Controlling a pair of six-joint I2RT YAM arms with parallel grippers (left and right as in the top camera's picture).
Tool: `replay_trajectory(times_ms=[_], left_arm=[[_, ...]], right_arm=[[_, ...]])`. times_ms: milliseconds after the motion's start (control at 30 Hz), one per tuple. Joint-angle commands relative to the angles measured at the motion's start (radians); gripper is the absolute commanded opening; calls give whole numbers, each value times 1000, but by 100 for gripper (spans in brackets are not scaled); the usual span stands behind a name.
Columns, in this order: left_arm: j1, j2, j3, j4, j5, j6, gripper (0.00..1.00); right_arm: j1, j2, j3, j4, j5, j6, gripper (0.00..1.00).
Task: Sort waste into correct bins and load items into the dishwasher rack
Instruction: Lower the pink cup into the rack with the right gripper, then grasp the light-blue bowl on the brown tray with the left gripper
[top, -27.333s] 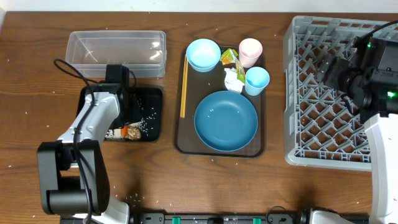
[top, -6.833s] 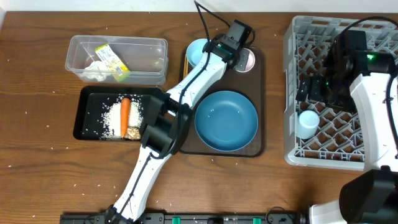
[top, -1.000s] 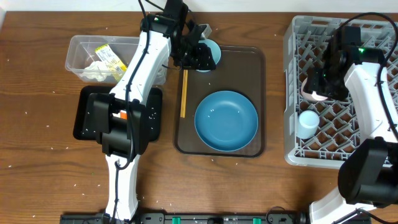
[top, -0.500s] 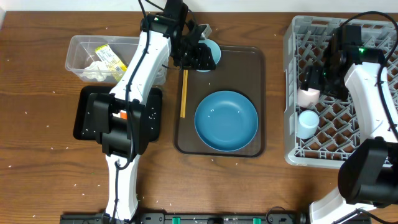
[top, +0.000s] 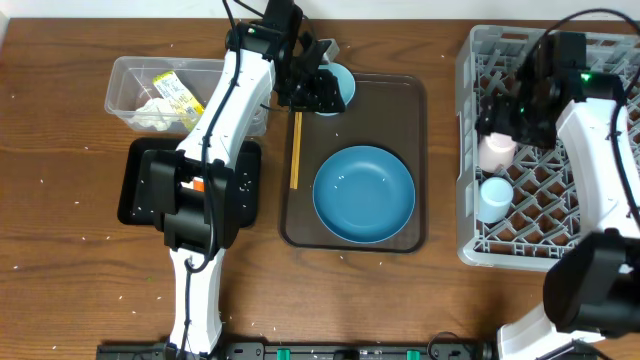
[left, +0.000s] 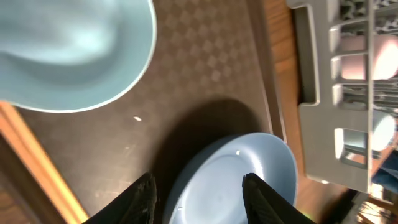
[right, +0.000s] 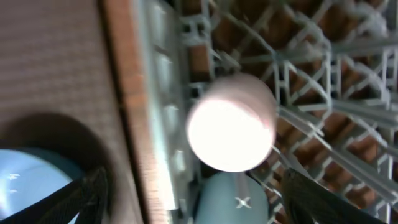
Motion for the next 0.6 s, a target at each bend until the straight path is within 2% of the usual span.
replay_trajectory(times_ms=[0,100,233,433,567], left_arm=[[-6,4,-10,-4,-74,6,46],[-12,4,-10,11,-123,7,47],[-28,5,-10,74,-246,31,58],[-69,8,-30,186,-303,262,66],[-101,30,-49,246,-312,347,68]], right_arm=[[55,-104,47,19,-41,-34,82],[109,-139,47,51,-41,-34,83],[179,-142,47,84,-40,-42,85],[228,-139,47,99,-20,-45,87],[225,-139,47,85,-9,-45,89]])
